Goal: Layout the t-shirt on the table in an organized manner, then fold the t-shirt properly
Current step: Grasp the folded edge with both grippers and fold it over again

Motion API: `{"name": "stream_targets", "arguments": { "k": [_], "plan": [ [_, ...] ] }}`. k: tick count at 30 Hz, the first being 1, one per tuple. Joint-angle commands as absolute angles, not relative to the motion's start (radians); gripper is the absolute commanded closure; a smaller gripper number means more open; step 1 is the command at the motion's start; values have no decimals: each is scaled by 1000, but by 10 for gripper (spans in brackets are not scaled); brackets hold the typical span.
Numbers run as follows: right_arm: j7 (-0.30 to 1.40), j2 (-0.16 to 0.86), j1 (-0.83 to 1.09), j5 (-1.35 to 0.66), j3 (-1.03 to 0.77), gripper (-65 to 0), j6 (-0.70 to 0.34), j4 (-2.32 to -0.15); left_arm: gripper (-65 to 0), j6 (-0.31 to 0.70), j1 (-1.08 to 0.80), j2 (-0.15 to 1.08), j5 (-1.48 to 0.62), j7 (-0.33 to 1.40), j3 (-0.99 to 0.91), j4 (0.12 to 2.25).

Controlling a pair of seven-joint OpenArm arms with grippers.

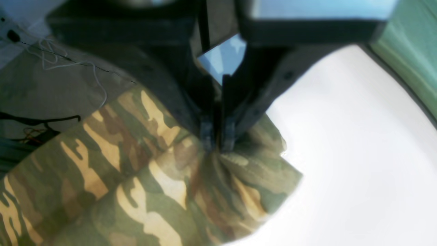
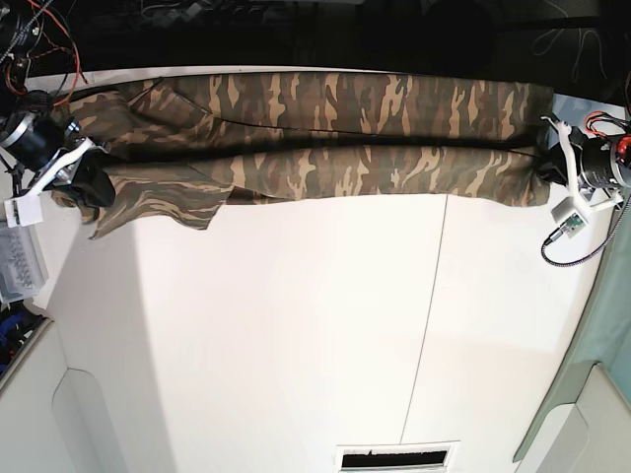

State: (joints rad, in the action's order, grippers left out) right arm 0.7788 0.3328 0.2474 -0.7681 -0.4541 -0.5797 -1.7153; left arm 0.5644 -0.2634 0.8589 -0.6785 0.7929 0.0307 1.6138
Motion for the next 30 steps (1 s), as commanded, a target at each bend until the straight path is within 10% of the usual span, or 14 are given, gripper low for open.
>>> {"name": "stream_targets", "arguments": {
  "k": [1,7,11,13,24,28,30],
  "plan": [
    [761,348,267,-776,-463,0,-584,-1728,-32,561,-270,878,-681,790,19,1624],
    [759,311,362,-759,-461,0,-581,-1698,-217,559,-321,864,-676,790,19,1623],
    [760,296,375,-741,-461,-245,-579,-1691,-256,440,-320,833,-649,785,19,1623],
    [760,297,374,-742,-470,-269,-579,-1693,-256,387,-318,828,-625,782,18,1624],
    [751,296,366,-768,-606,-256,-572,-1837,-256,327,-353,733,-709,836,-302,1629],
    [731,282,329,-725,-566,0,-572,-1820,-256,325,-372,648,-748,846,-326,1629],
    [692,282,318,-659,-523,0,-573,-1779,-256,324,-371,600,-746,834,-327,1629]
  ]
}}
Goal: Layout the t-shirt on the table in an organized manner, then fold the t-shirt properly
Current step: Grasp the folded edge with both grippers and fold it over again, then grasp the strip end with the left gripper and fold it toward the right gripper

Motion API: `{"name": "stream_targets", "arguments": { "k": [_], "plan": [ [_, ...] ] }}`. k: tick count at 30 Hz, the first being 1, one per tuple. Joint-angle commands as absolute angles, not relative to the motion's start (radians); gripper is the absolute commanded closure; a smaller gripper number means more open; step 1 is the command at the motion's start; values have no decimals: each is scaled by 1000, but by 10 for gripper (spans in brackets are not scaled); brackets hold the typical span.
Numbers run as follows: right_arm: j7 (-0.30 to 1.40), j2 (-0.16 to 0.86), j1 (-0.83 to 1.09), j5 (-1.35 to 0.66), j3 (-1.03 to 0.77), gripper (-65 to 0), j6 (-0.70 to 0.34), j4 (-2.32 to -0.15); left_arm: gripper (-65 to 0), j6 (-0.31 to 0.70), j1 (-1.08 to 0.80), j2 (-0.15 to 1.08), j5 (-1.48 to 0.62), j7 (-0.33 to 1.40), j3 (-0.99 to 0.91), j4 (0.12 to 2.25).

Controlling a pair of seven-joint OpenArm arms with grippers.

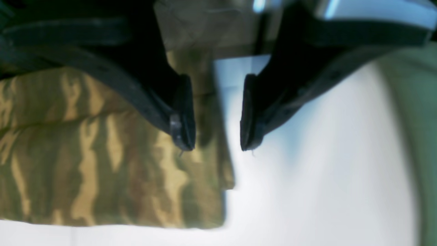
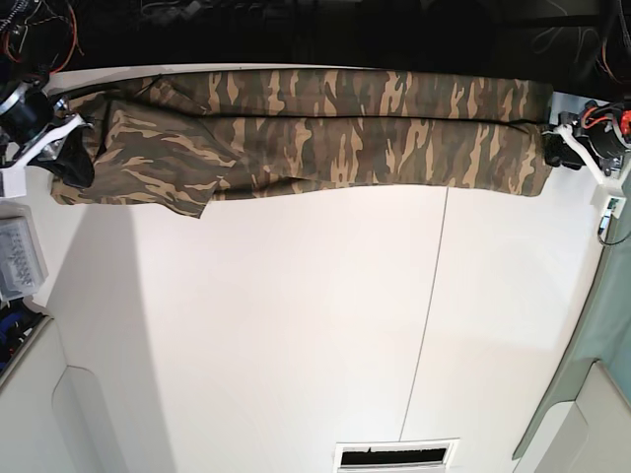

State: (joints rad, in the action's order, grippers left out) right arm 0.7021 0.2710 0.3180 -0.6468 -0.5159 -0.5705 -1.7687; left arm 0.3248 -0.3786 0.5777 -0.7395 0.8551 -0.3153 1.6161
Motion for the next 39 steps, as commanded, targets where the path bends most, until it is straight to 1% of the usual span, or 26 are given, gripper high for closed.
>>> {"name": "stream_targets", "arguments": {
  "k": [1,3,6,8,11,18,25,28,30,34,36,39],
  "plan": [
    [675,282,313,-628,-501,0,-573,-1750,-256,324,-371,579,-736,834,-327,1628],
    [665,282,300,-594,-460,0,-573,-1685,-259,311,-371,545,-707,827,-327,1619],
    [662,282,277,-587,-416,0,-573,-1594,-319,284,-369,518,-639,823,-327,1597],
    [661,282,268,-588,-399,0,-572,-1556,-329,250,-369,516,-594,814,-327,1587],
    [655,282,264,-588,-384,0,-573,-1542,-329,246,-369,516,-553,814,-327,1585],
    [656,282,261,-609,-383,0,-573,-1542,-329,246,-374,507,-561,817,-327,1534],
    [657,282,261,-609,-383,0,-573,-1542,-329,250,-375,473,-578,817,-327,1486],
    [658,282,261,-609,-383,0,-573,-1542,-329,298,-374,474,-619,843,-327,1486],
    [658,282,260,-610,-383,0,-573,-1542,-329,373,-374,474,-654,862,-327,1486],
    [658,282,261,-610,-383,0,-573,-1542,-329,455,-374,474,-701,861,-327,1486],
    [658,282,261,-610,-383,0,-573,-1542,-329,485,-373,474,-731,860,-327,1486],
    [658,282,260,-610,-383,0,-573,-1542,-328,492,-368,471,-738,852,-327,1486]
  ]
}}
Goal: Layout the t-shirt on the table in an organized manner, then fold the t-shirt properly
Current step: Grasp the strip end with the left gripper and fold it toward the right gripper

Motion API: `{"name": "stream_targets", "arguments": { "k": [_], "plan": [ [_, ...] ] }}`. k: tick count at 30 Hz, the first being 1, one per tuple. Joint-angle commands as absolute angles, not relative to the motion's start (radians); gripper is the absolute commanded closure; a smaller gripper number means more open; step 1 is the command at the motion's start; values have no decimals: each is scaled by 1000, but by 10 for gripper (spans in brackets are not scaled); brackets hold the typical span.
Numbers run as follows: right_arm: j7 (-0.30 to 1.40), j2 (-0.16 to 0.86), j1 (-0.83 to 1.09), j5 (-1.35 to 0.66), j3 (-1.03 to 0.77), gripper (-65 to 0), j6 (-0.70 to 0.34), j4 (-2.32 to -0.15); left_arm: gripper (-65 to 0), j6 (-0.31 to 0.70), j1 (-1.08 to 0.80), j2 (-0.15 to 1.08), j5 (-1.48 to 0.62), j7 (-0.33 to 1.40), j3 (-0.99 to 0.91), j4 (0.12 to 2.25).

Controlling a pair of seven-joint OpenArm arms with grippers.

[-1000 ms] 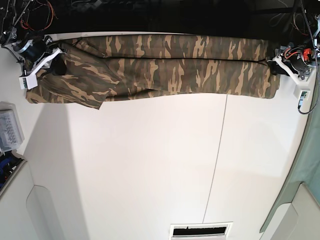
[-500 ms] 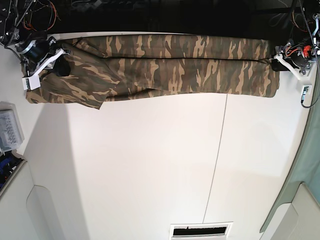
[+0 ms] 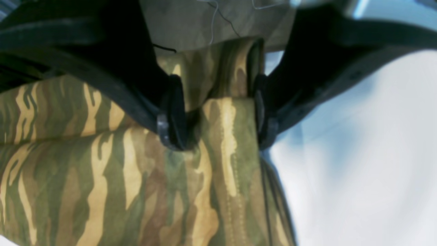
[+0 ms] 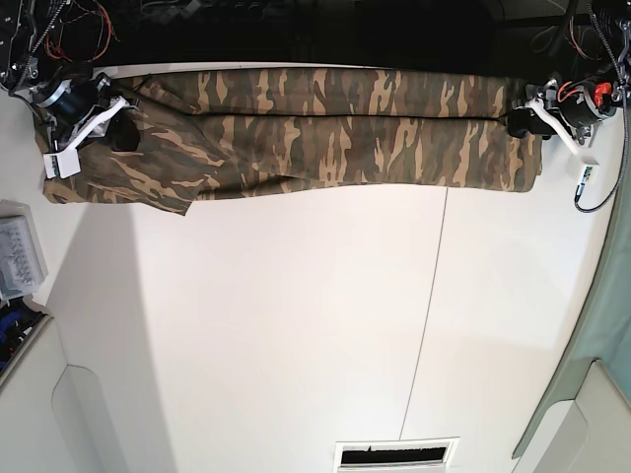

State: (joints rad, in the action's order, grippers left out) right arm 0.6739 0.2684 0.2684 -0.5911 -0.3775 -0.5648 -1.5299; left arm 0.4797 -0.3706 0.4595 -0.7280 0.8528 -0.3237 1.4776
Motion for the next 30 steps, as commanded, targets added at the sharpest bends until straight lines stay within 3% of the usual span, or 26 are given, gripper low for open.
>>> {"name": "stream_targets", "arguments": {
  "k": [1,3,7,8,12,14,20,25,30],
  "plan": [
    [658,282,260,-611,-383,0,-573,-1542,-319,491,-368,471,-739,849,-327,1486],
    [658,282,261,-614,-383,0,-573,-1542,-248,492,-368,463,-744,847,-327,1486],
    [658,282,261,-622,-383,0,-573,-1542,-21,500,-369,438,-744,823,-324,1486],
    [658,282,261,-621,-383,0,-573,-1542,0,515,-369,432,-744,810,-319,1486],
    [659,282,261,-621,-383,0,-573,-1542,0,530,-368,431,-709,722,-294,1487],
    [658,282,261,-622,-383,0,-573,-1542,0,475,-360,443,-681,695,-304,1489],
    [658,282,260,-643,-383,0,-573,-1542,0,430,-350,526,-673,730,-374,1564],
    [659,282,258,-647,-383,0,-573,-1542,0,443,-376,554,-681,782,-363,1765],
    [658,282,258,-646,-383,0,-573,-1542,0,441,-434,539,-684,770,-222,2027]
  ]
}}
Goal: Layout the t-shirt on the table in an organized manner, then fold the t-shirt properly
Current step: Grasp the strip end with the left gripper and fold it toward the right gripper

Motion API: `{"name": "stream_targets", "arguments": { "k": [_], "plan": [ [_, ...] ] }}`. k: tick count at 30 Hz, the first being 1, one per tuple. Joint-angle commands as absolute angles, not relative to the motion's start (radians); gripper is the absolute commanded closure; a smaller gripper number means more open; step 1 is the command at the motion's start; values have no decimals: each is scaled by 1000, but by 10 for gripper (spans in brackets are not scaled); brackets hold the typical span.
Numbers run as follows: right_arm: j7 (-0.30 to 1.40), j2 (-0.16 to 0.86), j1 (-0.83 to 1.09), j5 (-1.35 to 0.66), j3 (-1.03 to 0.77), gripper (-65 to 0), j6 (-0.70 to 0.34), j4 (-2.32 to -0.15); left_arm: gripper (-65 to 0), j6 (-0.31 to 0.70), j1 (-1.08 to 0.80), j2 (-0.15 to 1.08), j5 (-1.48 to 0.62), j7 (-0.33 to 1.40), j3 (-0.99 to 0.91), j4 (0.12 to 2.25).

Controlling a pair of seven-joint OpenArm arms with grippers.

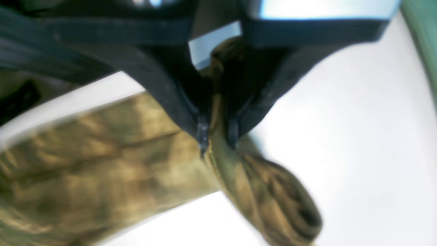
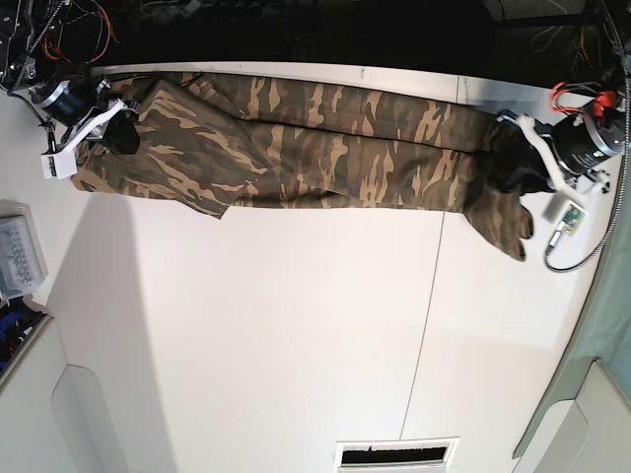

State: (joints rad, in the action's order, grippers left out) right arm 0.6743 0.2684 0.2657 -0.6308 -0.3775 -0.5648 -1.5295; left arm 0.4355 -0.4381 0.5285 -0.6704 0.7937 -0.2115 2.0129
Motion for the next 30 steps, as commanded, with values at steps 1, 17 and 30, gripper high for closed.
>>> {"name": "stream_targets", "arguments": {
  "k": [1,17,30],
  "plan": [
    [658,281,258,-645,-383,0,-573,-1542,0,440,-435,527,-678,762,-182,2066],
    [660,280,255,-629,-404,-145,-572,-1543,-282,438,-265,247,-400,634,284,1750],
    [692,324,239,-702,-674,-437,-572,-1507,-284,438,-260,215,-400,640,361,1747]
  ]
}}
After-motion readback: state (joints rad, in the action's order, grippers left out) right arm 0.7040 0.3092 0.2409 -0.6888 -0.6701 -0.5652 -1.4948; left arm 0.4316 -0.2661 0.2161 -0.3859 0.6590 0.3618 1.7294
